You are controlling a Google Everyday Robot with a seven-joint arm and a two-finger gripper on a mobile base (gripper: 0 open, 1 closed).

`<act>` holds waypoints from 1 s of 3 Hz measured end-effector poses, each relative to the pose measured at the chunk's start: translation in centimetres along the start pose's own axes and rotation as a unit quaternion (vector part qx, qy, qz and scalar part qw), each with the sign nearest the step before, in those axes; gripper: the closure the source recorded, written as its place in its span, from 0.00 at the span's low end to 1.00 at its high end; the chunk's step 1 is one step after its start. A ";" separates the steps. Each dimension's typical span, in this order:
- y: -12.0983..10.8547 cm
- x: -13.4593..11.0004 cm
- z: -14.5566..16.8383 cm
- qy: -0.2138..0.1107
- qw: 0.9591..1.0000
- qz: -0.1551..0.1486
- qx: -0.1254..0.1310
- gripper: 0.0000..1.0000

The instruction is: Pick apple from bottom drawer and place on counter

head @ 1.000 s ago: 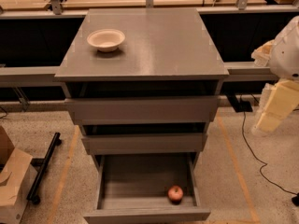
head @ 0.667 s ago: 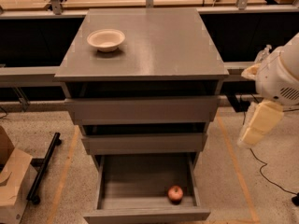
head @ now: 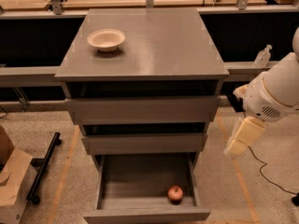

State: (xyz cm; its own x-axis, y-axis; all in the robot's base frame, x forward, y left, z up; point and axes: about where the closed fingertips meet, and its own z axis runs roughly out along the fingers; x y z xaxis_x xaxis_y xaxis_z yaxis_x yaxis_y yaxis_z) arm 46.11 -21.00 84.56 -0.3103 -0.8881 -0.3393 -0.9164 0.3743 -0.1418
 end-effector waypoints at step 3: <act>3.2 -0.7 13.5 -0.015 0.996 0.047 -0.067 0.00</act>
Offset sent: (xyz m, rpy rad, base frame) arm 0.0158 0.0827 -0.1955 0.1793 0.2493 -0.0892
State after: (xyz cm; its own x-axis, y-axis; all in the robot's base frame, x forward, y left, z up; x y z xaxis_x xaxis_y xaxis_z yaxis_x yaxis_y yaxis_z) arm 46.80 -15.52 71.78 -0.3906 -0.8413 -0.3738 -0.9098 0.4146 0.0175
